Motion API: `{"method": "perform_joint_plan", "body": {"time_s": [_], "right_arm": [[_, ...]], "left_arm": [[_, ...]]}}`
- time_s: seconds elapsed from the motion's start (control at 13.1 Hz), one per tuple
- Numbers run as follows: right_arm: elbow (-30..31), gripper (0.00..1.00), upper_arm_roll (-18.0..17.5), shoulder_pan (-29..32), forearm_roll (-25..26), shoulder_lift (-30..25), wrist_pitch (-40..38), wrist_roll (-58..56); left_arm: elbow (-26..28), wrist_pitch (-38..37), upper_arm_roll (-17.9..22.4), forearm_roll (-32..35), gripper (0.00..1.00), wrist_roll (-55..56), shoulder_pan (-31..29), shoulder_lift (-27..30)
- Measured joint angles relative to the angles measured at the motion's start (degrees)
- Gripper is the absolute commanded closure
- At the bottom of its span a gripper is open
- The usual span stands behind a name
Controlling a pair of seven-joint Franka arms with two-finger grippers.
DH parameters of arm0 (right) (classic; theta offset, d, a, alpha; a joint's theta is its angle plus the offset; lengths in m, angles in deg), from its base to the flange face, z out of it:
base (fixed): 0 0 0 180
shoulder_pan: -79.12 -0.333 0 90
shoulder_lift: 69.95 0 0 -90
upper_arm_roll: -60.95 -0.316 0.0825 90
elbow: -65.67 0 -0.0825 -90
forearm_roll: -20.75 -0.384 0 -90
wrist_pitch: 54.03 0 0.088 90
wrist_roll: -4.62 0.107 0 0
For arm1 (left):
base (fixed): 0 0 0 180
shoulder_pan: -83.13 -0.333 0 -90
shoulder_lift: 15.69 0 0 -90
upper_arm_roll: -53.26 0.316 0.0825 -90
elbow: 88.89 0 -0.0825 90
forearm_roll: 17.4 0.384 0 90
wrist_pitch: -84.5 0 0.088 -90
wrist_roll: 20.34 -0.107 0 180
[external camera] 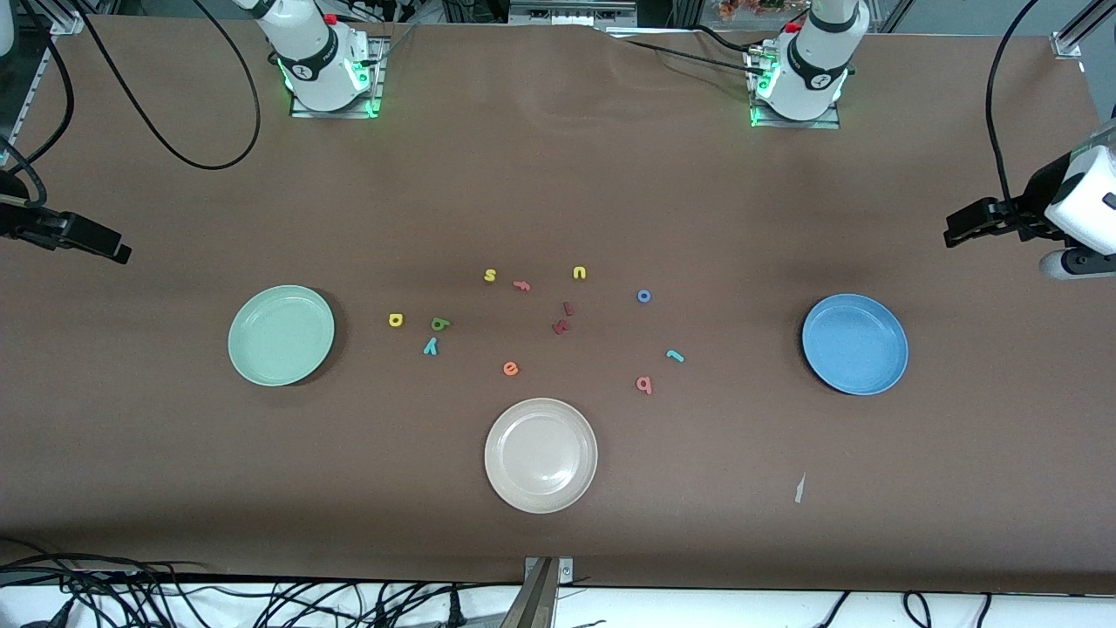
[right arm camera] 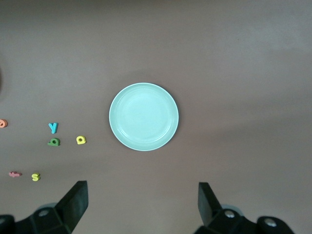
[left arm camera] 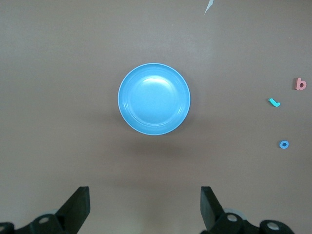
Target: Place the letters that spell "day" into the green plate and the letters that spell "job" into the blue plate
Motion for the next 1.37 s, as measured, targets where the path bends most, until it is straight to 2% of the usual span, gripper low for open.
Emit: {"method": "perform_joint_plan", "body": {"time_s": [0.23,0.76,1.37], "right_arm": [[1.3,0.0,-0.2,0.0,-0.1,-0.3,-0.1,-0.3],[5.3,0.0,-0.9,-0.4,0.4,-3.5,-0.4,-11.6],[5.6,0.0,-0.9,-0.4,0.5,-3.7,-0.4,-11.4]], "left_arm": [[0.0,0.0,0.0,0.0,0.0,0.0,0.0,0.0],[0.1,0.0,0.0,0.0,0.0,0.0,0.0,0.0],[0.2,0.0,0.0,0.0,0.0,0.0,0.0,-0.1]]}}
